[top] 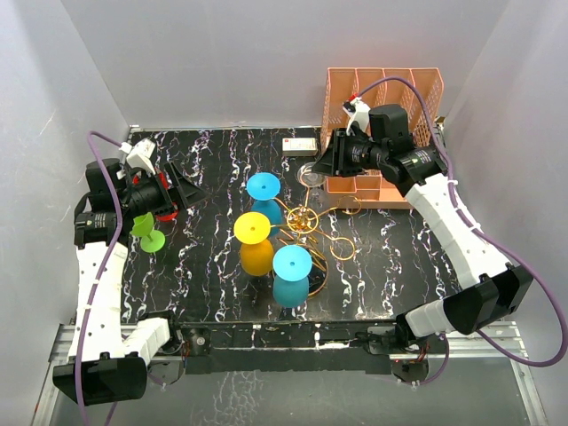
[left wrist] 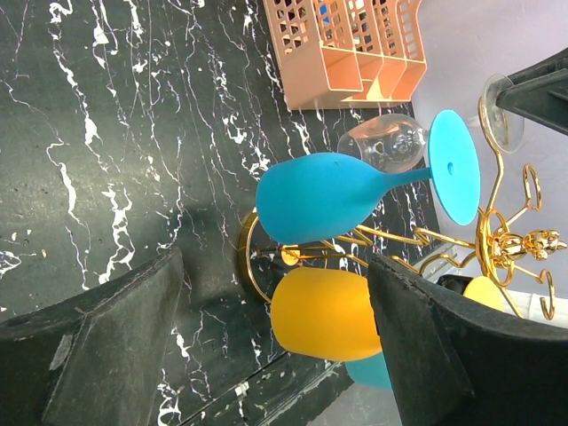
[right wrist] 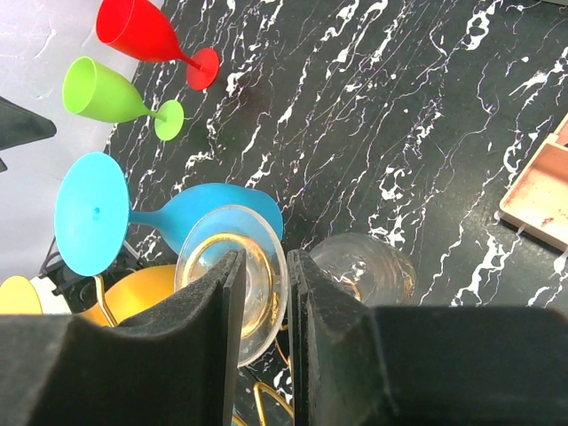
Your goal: Take the wine glass off the wine glass rack
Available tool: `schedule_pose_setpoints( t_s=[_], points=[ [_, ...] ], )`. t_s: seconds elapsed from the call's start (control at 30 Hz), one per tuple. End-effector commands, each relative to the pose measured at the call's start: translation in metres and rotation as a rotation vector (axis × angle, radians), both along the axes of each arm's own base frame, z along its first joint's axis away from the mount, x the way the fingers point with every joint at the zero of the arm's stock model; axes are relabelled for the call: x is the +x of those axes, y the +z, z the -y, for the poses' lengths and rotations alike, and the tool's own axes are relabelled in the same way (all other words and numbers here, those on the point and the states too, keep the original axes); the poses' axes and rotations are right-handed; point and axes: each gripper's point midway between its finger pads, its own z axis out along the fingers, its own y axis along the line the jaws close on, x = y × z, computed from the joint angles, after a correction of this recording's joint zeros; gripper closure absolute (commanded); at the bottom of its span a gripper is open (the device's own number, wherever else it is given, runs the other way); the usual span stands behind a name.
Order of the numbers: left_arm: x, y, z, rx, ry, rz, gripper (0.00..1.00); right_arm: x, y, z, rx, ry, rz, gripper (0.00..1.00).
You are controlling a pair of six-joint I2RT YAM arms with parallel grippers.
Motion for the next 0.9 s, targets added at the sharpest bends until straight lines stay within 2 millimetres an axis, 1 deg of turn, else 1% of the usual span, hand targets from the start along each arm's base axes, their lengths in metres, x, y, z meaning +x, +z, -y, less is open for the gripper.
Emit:
schedule_pose_setpoints(
  t_s=[0.0, 0.1, 0.23, 0.43, 0.57, 0.87],
  points=[
    [-0.004, 0.019, 0.002, 0.016, -0.013, 0.067, 0.18, 0.002, 0.013, 0.004, -0.009, -0.025, 0.021, 0.86],
    [-0.003, 0.02, 0.002, 0.018, -0.016, 0.069, 0.17, 0.003, 0.017, 0.004, 0.006, -0.043, 0.015, 0.9],
    [-0.003, 0.02, 0.002, 0.018, -0.015, 0.07, 0.17, 0.003, 0.025, 0.002, 0.038, -0.054, 0.012, 0.92],
    [-0.003, 0.019, 0.001, 0.024, -0.011, 0.069, 0.17, -0.001, 0.037, -0.004, 0.144, -0.092, -0.031, 0.92],
    [-0.004, 0.019, 0.001, 0.025, -0.009, 0.07, 0.17, -0.001, 0.037, -0.007, 0.225, -0.137, -0.072, 0.92],
    [-0.005, 0.018, -0.001, 0.038, -0.003, 0.068, 0.17, 0.002, 0.046, -0.006, 0.351, -0.239, -0.124, 0.92]
  ],
)
